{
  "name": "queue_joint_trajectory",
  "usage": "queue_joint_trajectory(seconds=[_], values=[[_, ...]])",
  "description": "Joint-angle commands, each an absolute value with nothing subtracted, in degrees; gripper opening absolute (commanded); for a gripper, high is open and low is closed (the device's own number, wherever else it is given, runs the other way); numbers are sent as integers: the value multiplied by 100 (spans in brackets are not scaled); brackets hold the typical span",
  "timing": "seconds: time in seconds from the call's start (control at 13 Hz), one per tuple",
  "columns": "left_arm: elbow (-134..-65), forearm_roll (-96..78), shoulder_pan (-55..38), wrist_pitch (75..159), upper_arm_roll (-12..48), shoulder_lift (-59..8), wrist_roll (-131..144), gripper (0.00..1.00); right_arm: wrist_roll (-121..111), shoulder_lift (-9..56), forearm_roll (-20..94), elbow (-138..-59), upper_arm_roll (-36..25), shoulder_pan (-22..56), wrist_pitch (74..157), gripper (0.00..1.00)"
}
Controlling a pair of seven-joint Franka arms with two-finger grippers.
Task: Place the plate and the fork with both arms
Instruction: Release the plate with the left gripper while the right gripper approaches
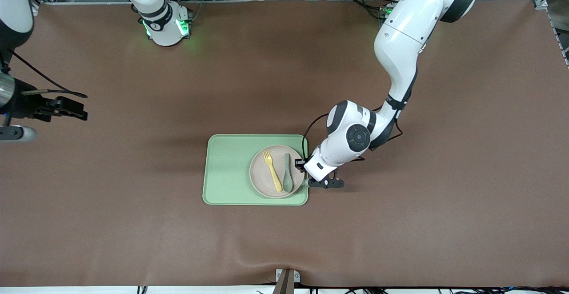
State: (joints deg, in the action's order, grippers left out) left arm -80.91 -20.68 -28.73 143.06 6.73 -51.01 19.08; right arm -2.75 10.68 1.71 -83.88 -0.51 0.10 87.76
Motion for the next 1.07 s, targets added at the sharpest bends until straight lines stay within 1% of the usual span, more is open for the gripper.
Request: queue_joint_trajectory(seconds=[0.0,0.31,0.38,0.46,0.54,0.61,0.69,0.77,1.0], values=[[-7779,-2171,-2944,14423,694,-5352,2057,1,-229,1204,211,-8358,-26,132,8807,100],[-7778,-2171,-3014,14432,703,-5353,2074,36,138,1362,790,-8350,-35,254,8807,100],[-7778,-2171,-3023,14432,703,-5326,2092,55,254,1441,800,-8350,-26,298,8807,100],[-7787,-2162,-3015,14423,694,-5274,2092,59,264,1511,774,-8289,-26,447,8824,100],[-7787,-2127,-3015,14405,686,-5204,2100,74,264,1625,739,-8166,-35,622,8885,100],[-7787,-2110,-2997,14388,686,-5116,2092,82,290,1722,712,-8104,-35,763,9042,100],[-7805,-2075,-2945,14370,668,-4985,2083,100,290,1766,729,-8104,-35,843,9235,100],[-7822,-2083,-2927,14283,668,-4879,2092,100,264,1854,738,-8104,-26,957,9394,100],[-7848,-2074,-2761,13406,554,-4213,2136,100,316,2205,756,-8016,-26,1273,10017,100]])
